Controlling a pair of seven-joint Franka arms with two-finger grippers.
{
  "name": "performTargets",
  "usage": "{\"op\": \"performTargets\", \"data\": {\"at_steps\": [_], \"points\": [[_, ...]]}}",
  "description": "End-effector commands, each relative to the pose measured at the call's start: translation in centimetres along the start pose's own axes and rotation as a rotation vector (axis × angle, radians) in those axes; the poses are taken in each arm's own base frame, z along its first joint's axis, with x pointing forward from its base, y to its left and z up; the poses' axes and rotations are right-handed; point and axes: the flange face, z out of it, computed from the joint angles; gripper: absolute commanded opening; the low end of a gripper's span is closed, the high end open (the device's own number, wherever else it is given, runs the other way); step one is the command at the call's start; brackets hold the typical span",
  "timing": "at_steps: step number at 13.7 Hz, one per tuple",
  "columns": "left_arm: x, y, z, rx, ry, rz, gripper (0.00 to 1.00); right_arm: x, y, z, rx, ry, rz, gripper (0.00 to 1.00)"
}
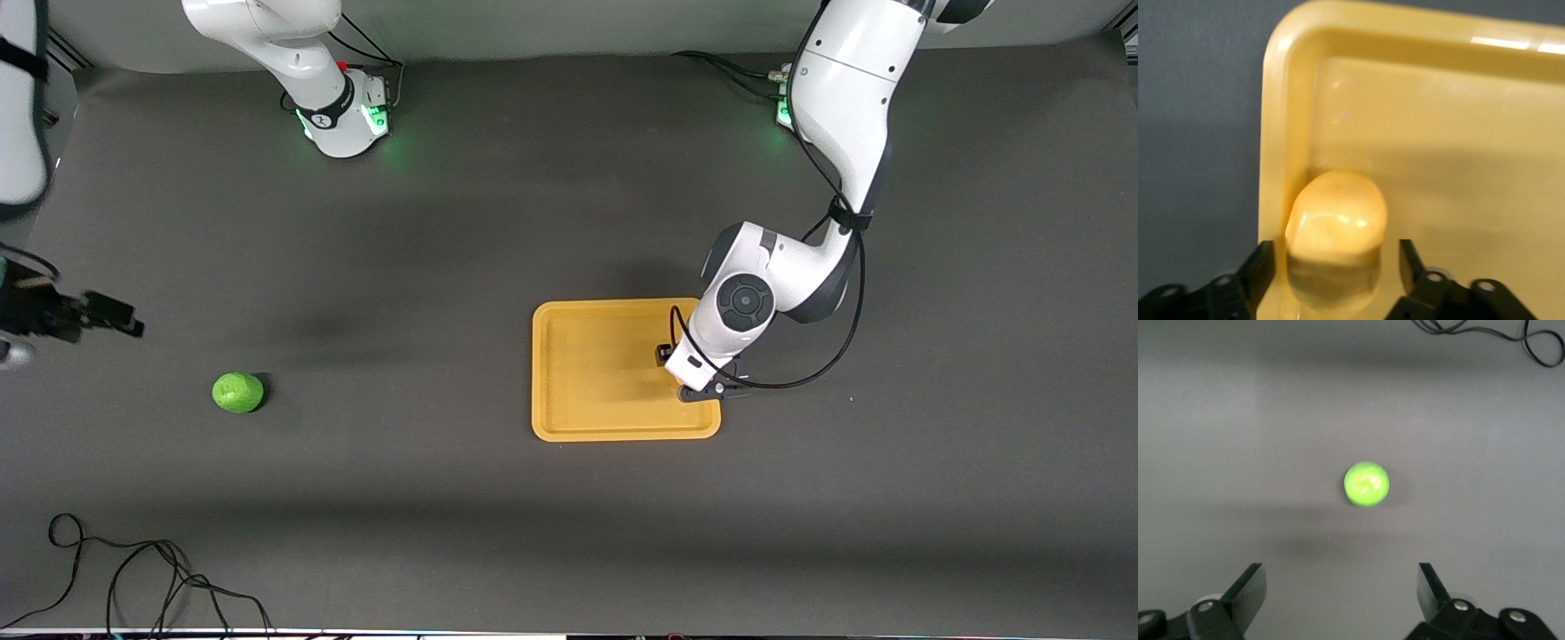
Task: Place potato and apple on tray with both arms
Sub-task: 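Release the potato and raise the left gripper while the right gripper reaches the apple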
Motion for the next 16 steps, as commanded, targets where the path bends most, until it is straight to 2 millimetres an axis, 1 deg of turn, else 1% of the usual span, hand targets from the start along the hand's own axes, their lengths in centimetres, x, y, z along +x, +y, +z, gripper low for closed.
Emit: {"op": "performTargets", "data": {"at_steps": [1,2,3,4,5,6,7,8,9,10,11,12,13,14,15,16], "points": [[1.2,0.5,-3.9,-0.022,0.05,-0.042,1.0,0.0,0.5,5.6,-0.007,0.037,-0.006,1.0],[1.5,-0.1,-6.7,-0.031,0.057,-0.064,1.0,-0.2,0.7,7.9,-0.023,0.063,-0.016,1.0],[1.7,-1.2,-10.7,-0.043,0.067,-0.066,1.0,-0.3,0.9,10.5,-0.04,0.077,-0.018,1.0],[2.5,-3.0,-14.9,-0.071,0.101,-0.077,1.0,0.1,0.8,13.1,-0.049,0.073,-0.021,1.0],[3.0,-4.5,-18.0,-0.091,0.13,-0.068,1.0,0.6,0.9,15.4,-0.041,0.079,-0.001,1.0],[2.6,-5.5,-20.2,-0.088,0.133,-0.036,1.0,0.9,0.8,17.6,-0.034,0.094,-0.002,1.0],[2.1,-6.9,-22.0,-0.04,0.122,0.02,1.0,1.0,0.9,19.3,-0.028,0.097,-0.018,1.0],[2.3,-9.7,-24.0,0.033,0.123,0.052,1.0,1.0,1.0,20.8,-0.013,0.087,-0.018,1.0],[1.7,-11.5,-26.1,0.077,0.129,0.086,1.0,0.9,0.9,21.9,0.004,0.081,-0.001,1.0],[0.8,-12.8,-27.0,0.093,0.117,0.126,1.0,0.9,0.9,23.1,0.005,0.07,-0.008,1.0],[0.5,-15.8,-28.4,0.092,0.12,0.145,1.0,0.8,1.0,24.4,0.0,0.058,-0.009,1.0],[-0.1,-17.7,-29.1,0.09,0.123,0.167,1.0,0.9,1.1,25.4,-0.005,0.053,-0.011,1.0],[-0.6,-19.5,-29.5,0.092,0.121,0.178,1.0,0.9,0.9,26.4,-0.005,0.04,-0.015,1.0],[-1.0,-20.9,-29.9,0.091,0.124,0.187,1.0,0.9,0.9,26.8,-0.005,0.034,-0.013,1.0],[-0.9,-22.6,-30.5,0.093,0.124,0.204,1.0,0.7,0.9,27.4,-0.004,0.022,-0.013,1.0],[-1.0,-24.1,-30.9,0.098,0.105,0.227,1.0,0.6,1.0,27.8,-0.004,0.014,-0.011,0.95]]}}
